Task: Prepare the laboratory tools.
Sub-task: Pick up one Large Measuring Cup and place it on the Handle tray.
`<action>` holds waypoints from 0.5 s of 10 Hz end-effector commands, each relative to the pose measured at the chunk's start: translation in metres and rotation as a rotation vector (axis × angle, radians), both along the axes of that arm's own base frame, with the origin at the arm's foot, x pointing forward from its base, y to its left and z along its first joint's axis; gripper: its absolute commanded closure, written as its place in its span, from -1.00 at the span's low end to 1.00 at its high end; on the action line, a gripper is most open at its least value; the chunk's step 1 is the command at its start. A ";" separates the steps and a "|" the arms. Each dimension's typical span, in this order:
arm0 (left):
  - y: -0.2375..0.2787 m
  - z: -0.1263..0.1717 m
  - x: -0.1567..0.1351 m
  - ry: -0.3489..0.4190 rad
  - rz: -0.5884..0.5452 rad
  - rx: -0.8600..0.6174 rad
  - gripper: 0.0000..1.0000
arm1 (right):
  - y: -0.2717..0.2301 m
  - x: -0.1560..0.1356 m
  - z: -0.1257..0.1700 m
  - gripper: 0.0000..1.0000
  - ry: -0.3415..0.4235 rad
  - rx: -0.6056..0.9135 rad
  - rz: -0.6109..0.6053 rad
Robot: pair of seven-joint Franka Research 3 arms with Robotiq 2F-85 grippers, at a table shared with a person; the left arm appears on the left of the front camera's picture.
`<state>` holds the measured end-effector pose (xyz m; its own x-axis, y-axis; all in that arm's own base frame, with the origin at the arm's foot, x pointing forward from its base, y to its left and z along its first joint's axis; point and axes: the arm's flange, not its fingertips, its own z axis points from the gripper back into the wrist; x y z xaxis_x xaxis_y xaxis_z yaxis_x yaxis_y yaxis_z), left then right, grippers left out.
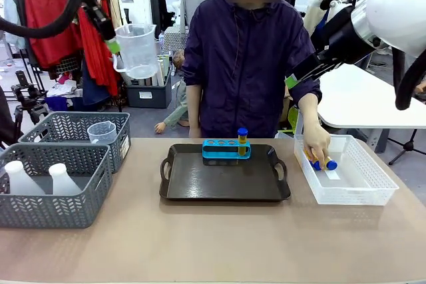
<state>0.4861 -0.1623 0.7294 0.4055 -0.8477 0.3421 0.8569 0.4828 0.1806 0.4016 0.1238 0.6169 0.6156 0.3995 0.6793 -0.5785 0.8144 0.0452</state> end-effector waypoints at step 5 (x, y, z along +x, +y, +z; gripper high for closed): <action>-0.088 -0.053 0.019 0.025 -0.325 0.023 1.00 | -0.001 0.000 0.000 -1.00 0.003 0.013 0.006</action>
